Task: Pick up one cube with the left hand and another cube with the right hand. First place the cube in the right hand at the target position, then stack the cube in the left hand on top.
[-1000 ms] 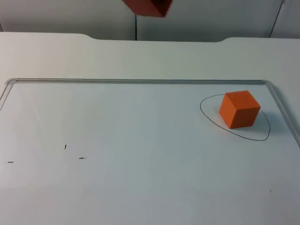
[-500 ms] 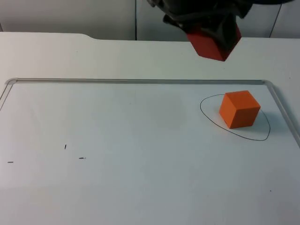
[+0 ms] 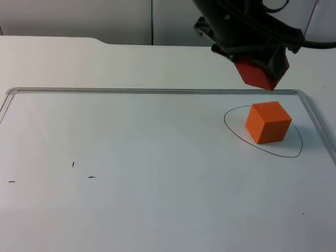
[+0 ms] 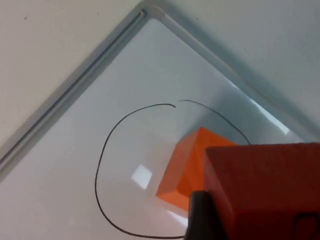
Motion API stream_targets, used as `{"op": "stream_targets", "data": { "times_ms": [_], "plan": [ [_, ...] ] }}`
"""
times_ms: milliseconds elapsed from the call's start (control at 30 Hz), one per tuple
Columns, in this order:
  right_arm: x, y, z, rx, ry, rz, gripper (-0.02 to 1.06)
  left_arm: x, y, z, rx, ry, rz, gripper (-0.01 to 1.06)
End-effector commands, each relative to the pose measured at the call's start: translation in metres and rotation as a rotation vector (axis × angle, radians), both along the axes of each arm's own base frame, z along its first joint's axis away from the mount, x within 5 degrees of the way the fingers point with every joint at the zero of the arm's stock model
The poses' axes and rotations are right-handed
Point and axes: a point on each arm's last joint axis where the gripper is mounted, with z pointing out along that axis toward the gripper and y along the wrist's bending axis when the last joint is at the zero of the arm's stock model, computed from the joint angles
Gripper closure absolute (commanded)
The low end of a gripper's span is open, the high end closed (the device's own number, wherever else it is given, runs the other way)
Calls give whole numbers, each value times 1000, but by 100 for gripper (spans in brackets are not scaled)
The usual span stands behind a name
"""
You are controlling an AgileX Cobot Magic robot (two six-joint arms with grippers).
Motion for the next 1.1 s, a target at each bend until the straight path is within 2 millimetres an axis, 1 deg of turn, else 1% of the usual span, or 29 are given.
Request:
{"op": "stream_targets", "data": {
  "times_ms": [0,167,300,400,467,533,567,800,900,967,1033,1067],
  "plan": [
    [-1,0,0,11,-5,6,10,1,-7,1,-26,-24,11,105],
    [-1,0,0,11,-5,6,10,3,-9,2,-55,-53,20,105],
    [-1,0,0,11,-5,6,10,4,-15,9,-138,-107,-21,105],
    [-1,0,0,10,-4,6,10,3,-16,9,-147,-123,-41,105],
    [-1,0,0,9,-5,5,10,3,-17,1,-139,-85,-38,105],
    [-1,0,0,9,-5,5,10,2,-17,-1,-137,-58,-30,105],
    [-1,0,0,9,-5,5,10,2,-17,-6,-127,-35,-23,105],
    [-1,0,0,9,-5,5,10,3,-16,-23,-79,26,15,105],
    [-1,0,0,9,-5,5,10,5,-13,-25,-44,21,43,105],
    [-1,0,0,9,-5,5,10,7,-14,-25,-54,3,48,105],
    [-1,0,0,9,-5,5,10,7,-14,-25,-56,-4,44,105],
    [-1,0,0,9,-5,5,10,8,-16,-23,-74,-35,12,105]
  ]
}}
